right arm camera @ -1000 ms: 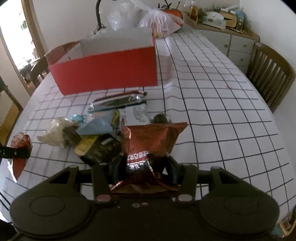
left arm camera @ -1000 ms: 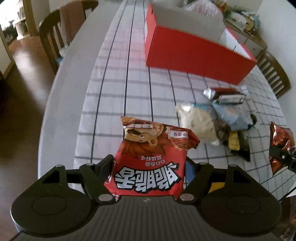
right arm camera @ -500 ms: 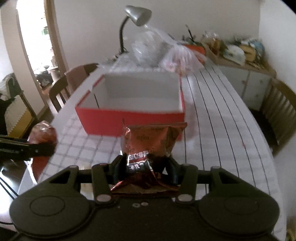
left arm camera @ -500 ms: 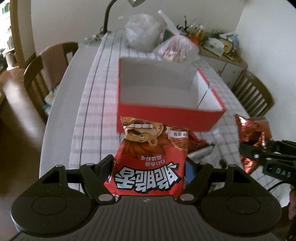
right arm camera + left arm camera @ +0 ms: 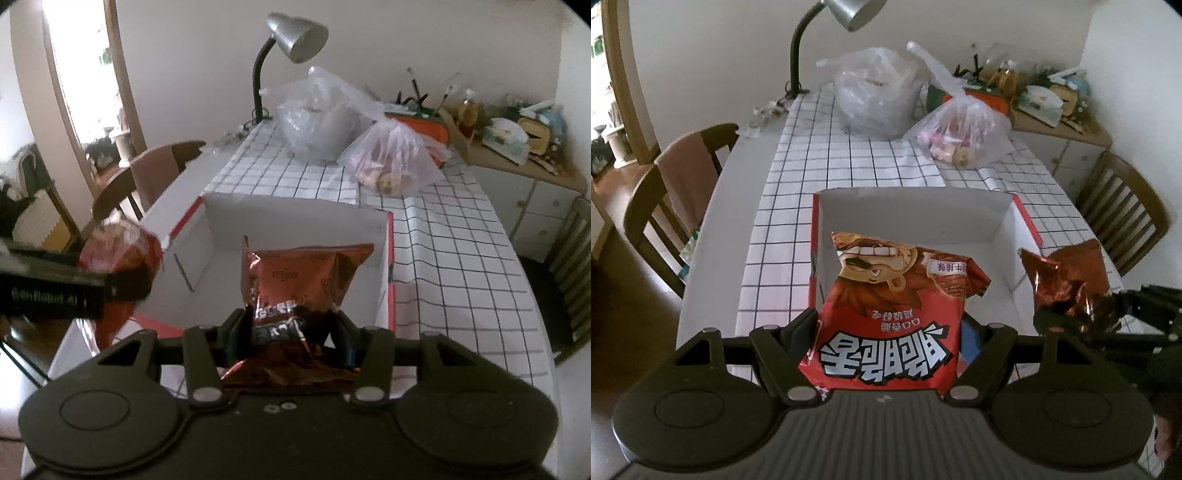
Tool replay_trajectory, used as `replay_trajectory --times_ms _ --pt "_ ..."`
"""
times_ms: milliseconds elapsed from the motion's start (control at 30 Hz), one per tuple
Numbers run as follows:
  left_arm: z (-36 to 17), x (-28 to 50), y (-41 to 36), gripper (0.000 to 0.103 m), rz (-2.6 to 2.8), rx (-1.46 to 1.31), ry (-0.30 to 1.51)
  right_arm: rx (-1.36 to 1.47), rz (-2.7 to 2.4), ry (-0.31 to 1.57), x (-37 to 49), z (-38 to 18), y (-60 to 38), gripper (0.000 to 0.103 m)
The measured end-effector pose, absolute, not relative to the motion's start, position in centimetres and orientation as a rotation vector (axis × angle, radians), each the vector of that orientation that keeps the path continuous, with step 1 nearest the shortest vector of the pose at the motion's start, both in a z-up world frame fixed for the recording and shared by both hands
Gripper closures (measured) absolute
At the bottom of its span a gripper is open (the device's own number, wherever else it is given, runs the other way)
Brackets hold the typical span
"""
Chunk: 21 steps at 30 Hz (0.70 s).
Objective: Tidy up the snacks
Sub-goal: 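Carry both chip bags into the red box and open both tools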
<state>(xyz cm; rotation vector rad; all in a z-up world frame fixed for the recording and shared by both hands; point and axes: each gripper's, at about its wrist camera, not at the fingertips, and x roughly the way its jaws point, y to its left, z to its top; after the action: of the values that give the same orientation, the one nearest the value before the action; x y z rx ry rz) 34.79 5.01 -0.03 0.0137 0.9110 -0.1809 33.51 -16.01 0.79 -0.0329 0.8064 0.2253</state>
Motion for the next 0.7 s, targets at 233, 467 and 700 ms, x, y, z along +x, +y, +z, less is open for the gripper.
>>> replay_trajectory --times_ms 233,467,700 --pt "-2.3 40.2 3.3 0.027 -0.143 0.090 0.973 -0.068 0.213 0.860 38.6 -1.7 -16.1 0.055" --pt "-4.9 44.5 1.0 0.027 -0.133 0.156 1.059 -0.095 0.220 0.940 42.8 -4.7 -15.8 0.055" --pt "-8.5 46.6 -0.1 0.027 -0.127 0.220 1.168 -0.136 0.261 1.018 44.1 -7.5 -15.0 0.055"
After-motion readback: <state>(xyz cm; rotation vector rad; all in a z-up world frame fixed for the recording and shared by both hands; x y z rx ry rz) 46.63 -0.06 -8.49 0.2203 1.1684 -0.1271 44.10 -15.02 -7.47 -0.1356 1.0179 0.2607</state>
